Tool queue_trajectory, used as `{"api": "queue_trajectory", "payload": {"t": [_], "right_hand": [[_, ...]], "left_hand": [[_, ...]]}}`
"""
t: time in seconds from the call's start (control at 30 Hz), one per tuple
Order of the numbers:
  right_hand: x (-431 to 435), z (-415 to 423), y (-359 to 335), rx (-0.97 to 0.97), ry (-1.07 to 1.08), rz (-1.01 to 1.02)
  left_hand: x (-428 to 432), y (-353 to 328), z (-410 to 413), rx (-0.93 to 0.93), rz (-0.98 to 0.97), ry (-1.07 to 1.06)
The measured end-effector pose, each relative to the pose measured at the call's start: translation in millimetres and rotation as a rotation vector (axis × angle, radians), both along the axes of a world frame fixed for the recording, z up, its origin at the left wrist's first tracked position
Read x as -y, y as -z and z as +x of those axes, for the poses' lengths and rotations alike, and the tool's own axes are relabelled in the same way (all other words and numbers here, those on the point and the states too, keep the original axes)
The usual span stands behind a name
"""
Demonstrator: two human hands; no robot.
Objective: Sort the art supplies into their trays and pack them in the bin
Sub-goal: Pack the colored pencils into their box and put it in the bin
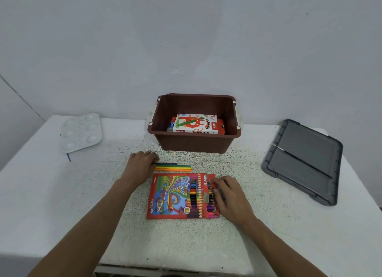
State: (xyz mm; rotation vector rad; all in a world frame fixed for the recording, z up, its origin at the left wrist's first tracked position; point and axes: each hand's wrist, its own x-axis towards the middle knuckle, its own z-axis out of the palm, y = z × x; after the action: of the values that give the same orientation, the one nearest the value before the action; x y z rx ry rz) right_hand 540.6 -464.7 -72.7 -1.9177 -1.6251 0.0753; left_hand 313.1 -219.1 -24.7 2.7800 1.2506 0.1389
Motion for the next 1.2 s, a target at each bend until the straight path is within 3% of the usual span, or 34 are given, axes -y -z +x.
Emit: {"api": "queue_trajectory", "payload": {"t": [0.47, 0.6, 0.73, 0.83, 0.93, 1.03, 1.2], "right_hand": [[0, -3, -3, 0.011, 0.021, -0.034], [1, -4, -5, 0.008, 0.024, -0.043], [1, -6, -10, -0.023, 0.032, -0.054], [-3, -8, -23, -0.042, 0.021, -0.03], [-10, -9, -40, -0.042, 0.049, 0.04], [-19, -7, -52, -0.005, 0.09, 0.108], [-26, -3, -54, 0.071, 0.084, 0.136]], "left_hand": [[-2, -5, -2, -0.063, 0.038, 0.084], [8, 2, -3, 0.119, 0.178, 0.143], [28, -4, 11, 0.417, 0.134, 0.103], [47, -21, 28, 0.735, -0.007, 0.007], [68, -37, 39, 0.965, -0.361, -0.089], [83, -47, 48, 1.058, -0.688, -0.075], [94, -42, 51, 1.108, -0.889, -0.036]]}}
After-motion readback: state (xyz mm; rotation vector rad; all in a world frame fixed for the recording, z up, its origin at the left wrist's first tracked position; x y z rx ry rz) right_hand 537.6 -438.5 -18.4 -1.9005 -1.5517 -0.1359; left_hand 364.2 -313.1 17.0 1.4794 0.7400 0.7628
